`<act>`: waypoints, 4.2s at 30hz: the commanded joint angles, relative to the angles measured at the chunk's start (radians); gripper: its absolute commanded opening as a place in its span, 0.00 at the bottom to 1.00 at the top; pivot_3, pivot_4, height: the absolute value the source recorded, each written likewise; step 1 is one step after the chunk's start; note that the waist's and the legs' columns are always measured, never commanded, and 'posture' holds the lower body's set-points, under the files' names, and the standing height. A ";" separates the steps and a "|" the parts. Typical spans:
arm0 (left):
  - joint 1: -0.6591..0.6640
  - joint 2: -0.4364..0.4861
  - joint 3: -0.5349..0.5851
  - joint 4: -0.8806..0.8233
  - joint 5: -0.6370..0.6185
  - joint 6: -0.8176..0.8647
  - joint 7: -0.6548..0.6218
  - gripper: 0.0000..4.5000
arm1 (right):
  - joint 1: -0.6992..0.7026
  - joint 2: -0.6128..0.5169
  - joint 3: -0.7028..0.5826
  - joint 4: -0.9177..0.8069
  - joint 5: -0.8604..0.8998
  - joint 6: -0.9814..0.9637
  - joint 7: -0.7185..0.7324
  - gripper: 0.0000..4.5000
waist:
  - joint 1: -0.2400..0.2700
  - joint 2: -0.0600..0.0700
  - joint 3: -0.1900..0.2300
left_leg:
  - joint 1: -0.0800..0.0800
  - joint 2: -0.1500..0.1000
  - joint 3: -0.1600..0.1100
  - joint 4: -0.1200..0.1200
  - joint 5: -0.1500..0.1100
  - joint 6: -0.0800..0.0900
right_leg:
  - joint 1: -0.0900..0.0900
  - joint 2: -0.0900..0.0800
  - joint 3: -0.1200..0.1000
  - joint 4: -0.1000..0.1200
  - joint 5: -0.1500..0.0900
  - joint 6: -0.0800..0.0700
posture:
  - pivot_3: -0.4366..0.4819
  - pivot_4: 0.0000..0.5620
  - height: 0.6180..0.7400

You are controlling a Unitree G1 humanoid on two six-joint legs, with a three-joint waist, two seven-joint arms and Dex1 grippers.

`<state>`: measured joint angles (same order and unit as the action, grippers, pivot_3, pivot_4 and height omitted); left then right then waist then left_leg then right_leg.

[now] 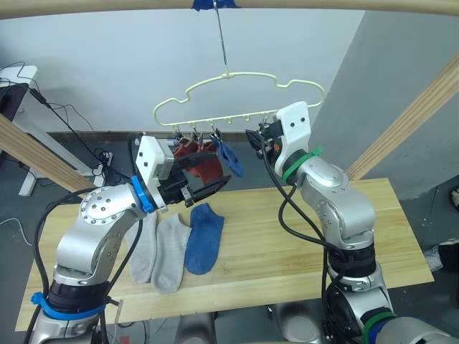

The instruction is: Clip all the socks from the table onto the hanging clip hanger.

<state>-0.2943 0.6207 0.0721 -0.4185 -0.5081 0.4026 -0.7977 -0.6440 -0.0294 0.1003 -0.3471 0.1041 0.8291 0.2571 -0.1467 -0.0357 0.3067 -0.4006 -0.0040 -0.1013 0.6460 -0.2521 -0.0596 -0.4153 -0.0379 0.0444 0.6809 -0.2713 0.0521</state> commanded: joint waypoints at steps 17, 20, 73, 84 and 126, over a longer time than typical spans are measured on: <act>0.008 -0.016 -0.007 -0.015 0.008 -0.019 0.002 0.68 | -0.026 0.024 -0.019 -0.008 0.053 -0.041 -0.038 0.25 | -0.001 0.000 0.000 | 0.000 0.000 0.000 0.000 0.000 0.000 | 0.000 0.000 0.000 0.000 0.000 0.000 | 0.22 0.46 1.00; 0.023 -0.025 -0.005 -0.014 0.016 -0.017 0.017 0.68 | -0.026 0.023 -0.019 -0.007 0.056 -0.047 -0.042 0.08 | -0.001 0.000 0.000 | 0.000 0.000 0.000 0.000 0.000 0.000 | 0.000 0.000 0.000 0.000 0.000 0.000 | 0.22 0.46 1.00; 0.300 -0.330 -0.185 0.372 0.520 0.000 0.515 0.63 | -0.025 0.017 0.013 -0.012 0.084 -0.037 -0.040 0.00 | -0.021 0.003 -0.003 | 0.001 0.000 0.001 0.001 0.000 0.001 | 0.000 0.000 0.001 0.001 0.001 -0.001 | 0.18 0.47 1.00; 0.296 -0.299 -0.211 0.360 0.477 -0.142 0.382 0.03 | -0.019 0.008 0.018 -0.016 0.083 -0.039 -0.042 0.00 | -0.021 0.003 -0.003 | 0.000 0.000 0.001 0.001 0.000 0.001 | 0.000 0.000 0.000 0.001 0.001 -0.001 | 0.17 0.48 1.00; -0.054 -0.401 -0.235 0.493 0.451 -0.607 0.267 0.00 | -0.016 -0.001 0.025 -0.050 0.143 -0.003 -0.033 0.00 | -0.050 0.003 -0.003 | 0.000 0.000 0.002 0.001 0.000 0.001 | 0.000 0.000 0.001 0.000 0.002 0.000 | 0.15 0.47 1.00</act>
<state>-0.3405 0.2260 -0.1727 0.1144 -0.0421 -0.1821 -0.5347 -0.6516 -0.0274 0.1152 -0.3491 0.2464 0.8476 0.2174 -0.1965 -0.0329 0.3035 -0.4010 -0.0041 -0.0994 0.6468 -0.2516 -0.0585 -0.4156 -0.0378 0.0455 0.6812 -0.2694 0.0521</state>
